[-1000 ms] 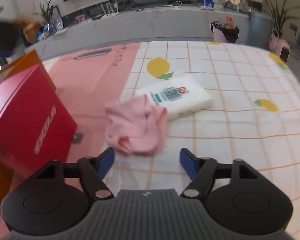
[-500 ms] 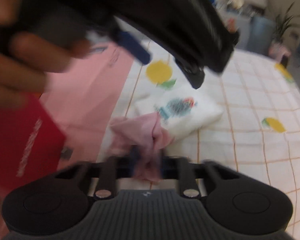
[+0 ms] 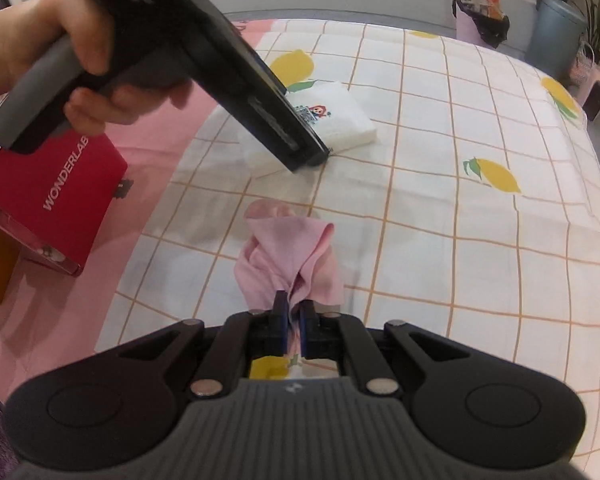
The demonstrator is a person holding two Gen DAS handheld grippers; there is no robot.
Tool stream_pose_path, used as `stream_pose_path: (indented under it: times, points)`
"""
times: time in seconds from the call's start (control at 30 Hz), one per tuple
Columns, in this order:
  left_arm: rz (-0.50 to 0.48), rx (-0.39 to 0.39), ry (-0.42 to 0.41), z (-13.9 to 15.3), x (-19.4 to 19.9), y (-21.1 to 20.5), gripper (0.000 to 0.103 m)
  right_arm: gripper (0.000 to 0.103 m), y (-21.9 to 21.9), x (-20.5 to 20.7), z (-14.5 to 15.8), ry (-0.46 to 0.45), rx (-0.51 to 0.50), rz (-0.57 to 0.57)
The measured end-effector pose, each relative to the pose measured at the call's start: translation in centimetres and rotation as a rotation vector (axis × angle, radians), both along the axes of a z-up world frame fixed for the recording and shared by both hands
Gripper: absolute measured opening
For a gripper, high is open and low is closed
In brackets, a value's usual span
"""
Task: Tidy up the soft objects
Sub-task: 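Grasp the pink cloth with the right tool while the left tool grasps the white QR-code packet, then carry the pink cloth and white packet with both tools to the orange box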
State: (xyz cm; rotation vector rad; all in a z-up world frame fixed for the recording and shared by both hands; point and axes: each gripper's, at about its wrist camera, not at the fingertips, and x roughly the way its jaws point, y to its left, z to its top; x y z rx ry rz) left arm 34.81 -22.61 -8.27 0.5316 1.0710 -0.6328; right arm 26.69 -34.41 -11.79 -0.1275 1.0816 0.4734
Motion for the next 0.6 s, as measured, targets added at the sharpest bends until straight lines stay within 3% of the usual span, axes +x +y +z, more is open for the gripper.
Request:
stream_pose_path:
  times: [0.1, 0.17, 0.27, 0.43, 0.57, 0.6]
  points:
    - [0.040, -0.008, -0.035, -0.5, -0.3, -0.2, 0.091, 0.002, -0.1, -0.5, -0.1, -0.009, -0.010, 0.013]
    - [0.089, -0.037, -0.017, -0.5, -0.1, -0.3, 0.083, 0.002, -0.4, -1.0, 0.0, -0.004, 0.008, 0.005]
    - [0.177, -0.073, 0.013, -0.3, -0.2, -0.6, 0.079, 0.002, -0.5, -0.8, 0.0, -0.002, 0.016, 0.004]
    - [0.230, -0.054, -0.055, 0.2, -3.2, -1.3, 0.071, 0.003, -0.1, -1.7, 0.1, -0.024, -0.026, 0.004]
    - [0.241, -0.139, -0.151, 3.3, -7.2, -0.4, 0.071, 0.008, 0.2, -2.7, 0.2, -0.036, -0.064, -0.006]
    - [0.253, -0.134, -0.176, 4.1, -8.1, -0.2, 0.071, 0.018, 0.0, -2.9, 0.3, -0.033, -0.064, -0.023]
